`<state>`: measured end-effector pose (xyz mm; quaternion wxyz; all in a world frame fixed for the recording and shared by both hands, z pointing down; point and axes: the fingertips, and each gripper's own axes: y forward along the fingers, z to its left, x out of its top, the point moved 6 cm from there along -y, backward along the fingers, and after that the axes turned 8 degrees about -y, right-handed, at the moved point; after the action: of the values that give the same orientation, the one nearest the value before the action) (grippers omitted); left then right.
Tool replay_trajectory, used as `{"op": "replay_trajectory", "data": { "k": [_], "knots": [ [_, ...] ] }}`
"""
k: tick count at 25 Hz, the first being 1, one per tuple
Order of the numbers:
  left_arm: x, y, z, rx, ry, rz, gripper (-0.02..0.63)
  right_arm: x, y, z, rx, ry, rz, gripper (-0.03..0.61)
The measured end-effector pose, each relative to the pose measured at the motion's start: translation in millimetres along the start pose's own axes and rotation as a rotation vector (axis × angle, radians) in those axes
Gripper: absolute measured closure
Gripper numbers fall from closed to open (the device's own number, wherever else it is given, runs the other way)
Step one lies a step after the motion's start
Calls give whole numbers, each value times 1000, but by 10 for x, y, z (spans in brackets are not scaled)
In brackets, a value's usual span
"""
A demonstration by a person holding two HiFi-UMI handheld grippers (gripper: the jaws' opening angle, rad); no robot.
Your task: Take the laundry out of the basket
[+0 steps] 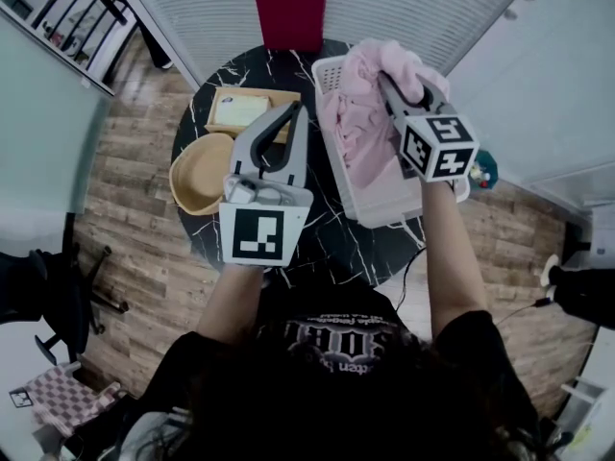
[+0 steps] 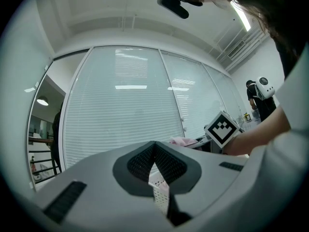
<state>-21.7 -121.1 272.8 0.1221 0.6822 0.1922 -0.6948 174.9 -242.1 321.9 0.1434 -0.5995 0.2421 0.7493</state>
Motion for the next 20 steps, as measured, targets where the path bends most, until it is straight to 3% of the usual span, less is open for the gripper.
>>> {"op": "replay_trajectory", "data": {
  "k": [20],
  "knots": [
    [254, -173, 186, 37, 24, -57, 614, 810, -146, 55, -15, -67, -163, 465]
  ]
}}
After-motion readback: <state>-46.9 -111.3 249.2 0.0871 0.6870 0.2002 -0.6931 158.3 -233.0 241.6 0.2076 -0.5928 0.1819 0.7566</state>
